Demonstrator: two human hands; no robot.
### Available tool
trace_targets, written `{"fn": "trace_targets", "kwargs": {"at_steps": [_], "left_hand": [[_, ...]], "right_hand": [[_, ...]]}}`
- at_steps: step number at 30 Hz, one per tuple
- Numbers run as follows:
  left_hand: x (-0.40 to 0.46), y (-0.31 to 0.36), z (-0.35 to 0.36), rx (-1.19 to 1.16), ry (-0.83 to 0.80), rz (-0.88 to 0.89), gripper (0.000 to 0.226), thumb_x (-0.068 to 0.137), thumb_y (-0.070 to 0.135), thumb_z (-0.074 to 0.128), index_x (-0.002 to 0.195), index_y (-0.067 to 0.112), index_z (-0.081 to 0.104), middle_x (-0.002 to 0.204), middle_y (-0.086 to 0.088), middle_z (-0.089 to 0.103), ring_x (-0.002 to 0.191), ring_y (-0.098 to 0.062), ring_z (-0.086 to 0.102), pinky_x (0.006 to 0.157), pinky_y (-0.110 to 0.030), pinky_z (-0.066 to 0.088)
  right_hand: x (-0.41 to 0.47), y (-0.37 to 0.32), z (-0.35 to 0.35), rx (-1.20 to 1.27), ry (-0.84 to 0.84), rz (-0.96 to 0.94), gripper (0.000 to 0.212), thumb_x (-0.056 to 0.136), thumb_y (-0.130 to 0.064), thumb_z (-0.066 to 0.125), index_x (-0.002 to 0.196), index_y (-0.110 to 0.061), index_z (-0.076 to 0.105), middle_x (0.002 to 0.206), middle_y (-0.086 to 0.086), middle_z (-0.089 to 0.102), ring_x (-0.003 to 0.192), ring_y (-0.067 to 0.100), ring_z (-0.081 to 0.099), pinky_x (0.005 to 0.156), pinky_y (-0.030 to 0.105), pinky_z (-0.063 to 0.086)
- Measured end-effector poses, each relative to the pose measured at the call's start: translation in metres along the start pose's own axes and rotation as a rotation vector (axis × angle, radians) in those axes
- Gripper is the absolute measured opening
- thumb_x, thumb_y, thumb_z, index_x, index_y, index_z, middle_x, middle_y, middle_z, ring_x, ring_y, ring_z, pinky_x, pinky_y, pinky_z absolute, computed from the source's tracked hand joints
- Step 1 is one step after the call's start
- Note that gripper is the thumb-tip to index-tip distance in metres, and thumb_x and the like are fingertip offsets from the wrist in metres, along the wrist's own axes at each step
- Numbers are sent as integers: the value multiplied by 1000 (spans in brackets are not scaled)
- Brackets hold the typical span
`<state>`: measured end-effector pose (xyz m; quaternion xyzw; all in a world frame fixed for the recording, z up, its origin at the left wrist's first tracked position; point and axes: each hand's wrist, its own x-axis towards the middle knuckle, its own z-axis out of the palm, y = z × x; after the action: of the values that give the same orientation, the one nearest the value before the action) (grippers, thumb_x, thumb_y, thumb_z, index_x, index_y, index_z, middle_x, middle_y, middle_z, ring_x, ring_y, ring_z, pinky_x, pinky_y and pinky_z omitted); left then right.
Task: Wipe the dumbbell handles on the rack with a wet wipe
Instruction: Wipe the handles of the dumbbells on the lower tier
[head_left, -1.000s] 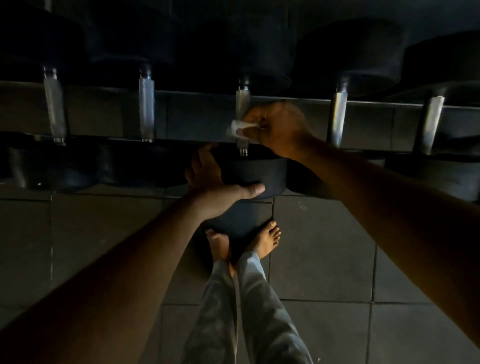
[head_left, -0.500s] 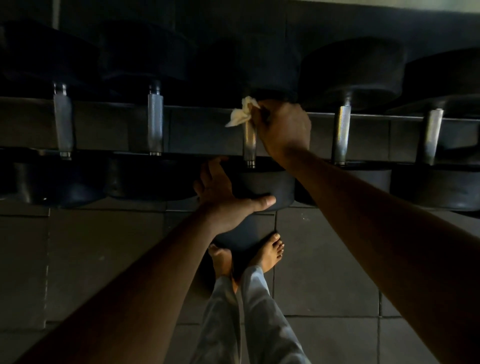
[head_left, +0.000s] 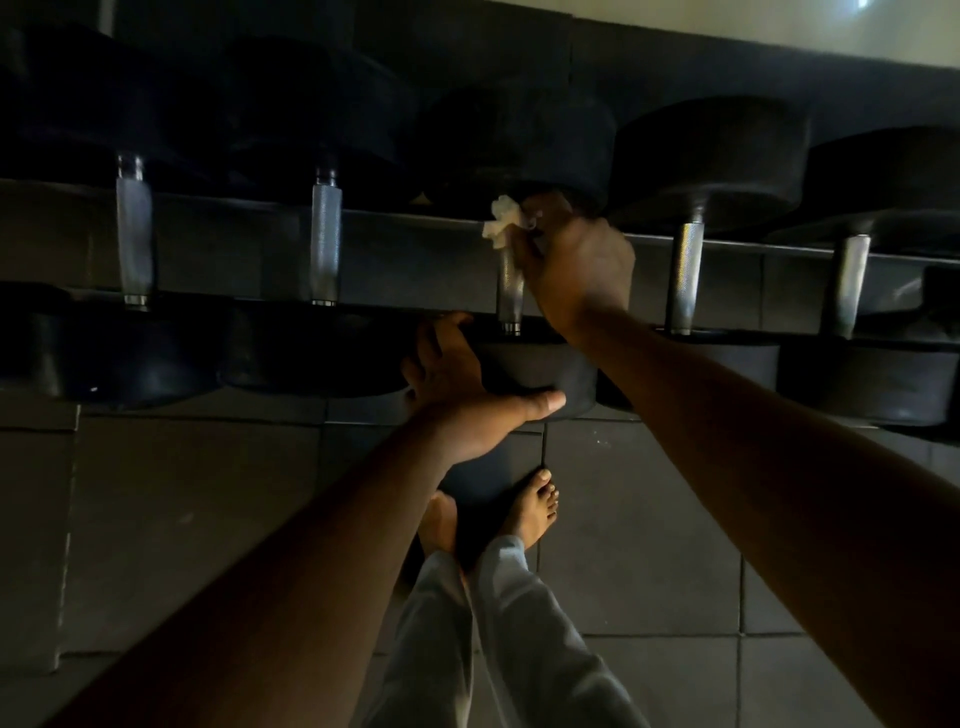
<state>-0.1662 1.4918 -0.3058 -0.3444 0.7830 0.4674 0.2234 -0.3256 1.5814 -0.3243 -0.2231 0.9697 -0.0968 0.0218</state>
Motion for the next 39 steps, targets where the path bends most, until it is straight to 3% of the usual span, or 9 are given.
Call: {"fn": "trace_targets", "kwargs": {"at_steps": [7, 11, 17, 19, 25, 30, 34, 37, 39], "left_hand": [[-1, 0, 0, 7, -2, 5, 125, 57, 62, 97, 152, 33, 22, 164, 4, 15, 150, -29, 18, 119, -61, 36], [0, 0, 0, 21, -1, -1, 125, 57, 64, 97, 151, 33, 22, 162, 6, 16, 148, -28, 20, 118, -59, 37], [1, 1, 0, 15, -7, -1, 127, 56, 63, 98, 153, 34, 21, 161, 8, 13, 147, -27, 20, 118, -57, 37], [0, 1, 0, 5, -3, 2, 126, 56, 62, 98, 153, 34, 21, 161, 8, 12, 147, -26, 19, 118, -57, 37], [-2, 2, 0, -14, 16, 3, 125, 57, 62, 98, 153, 35, 22, 162, 10, 14, 149, -24, 18, 119, -59, 35], [-3, 5, -1, -8, -8, -14, 126, 57, 62, 97, 153, 35, 21, 160, 11, 14, 149, -25, 17, 119, -59, 37], [-3, 4, -1, 3, 5, -19, 124, 58, 59, 98, 152, 37, 21, 159, 12, 14, 148, -22, 16, 116, -53, 38], [-2, 4, 0, 5, 15, -24, 123, 57, 57, 99, 152, 37, 22, 159, 12, 14, 148, -23, 16, 112, -48, 38], [-1, 3, 1, 11, 16, -29, 123, 56, 58, 98, 151, 37, 23, 159, 12, 15, 147, -23, 17, 111, -47, 39]], "right_hand": [[11, 1, -2, -107, -171, -76, 43, 108, -56, 31, 130, -36, 62, 90, 1, 66, 76, 18, 59, 67, 31, 41], [25, -16, 1, -178, -240, -64, 42, 108, -54, 36, 111, -25, 67, 67, -3, 45, 62, 14, 51, 61, 32, 42], [37, -32, 0, -191, -308, -99, 30, 107, -39, 49, 110, -16, 66, 100, 9, 69, 92, 27, 69, 79, 41, 57], [33, -28, 1, -154, -269, -111, 31, 107, -43, 46, 112, -20, 66, 101, 8, 70, 90, 27, 70, 74, 38, 55], [13, -5, -7, 107, -175, -55, 32, 104, -46, 47, 127, -33, 65, 106, 9, 74, 95, 35, 71, 74, 37, 53], [2, -9, -7, 418, -151, 273, 25, 96, -35, 61, 113, -22, 72, 111, 9, 73, 101, 30, 69, 76, 33, 51], [6, 1, -6, 668, -194, 557, 15, 97, -24, 61, 91, -19, 73, 87, 1, 70, 95, 22, 71, 69, 22, 43], [9, -2, -12, 904, -262, 595, 29, 102, -20, 57, 74, -26, 63, 64, -13, 64, 67, -3, 68, 58, 17, 50], [10, -3, -9, 1037, -306, 576, 21, 100, -29, 61, 82, -26, 70, 71, -10, 73, 73, 0, 71, 76, 26, 61]]}}
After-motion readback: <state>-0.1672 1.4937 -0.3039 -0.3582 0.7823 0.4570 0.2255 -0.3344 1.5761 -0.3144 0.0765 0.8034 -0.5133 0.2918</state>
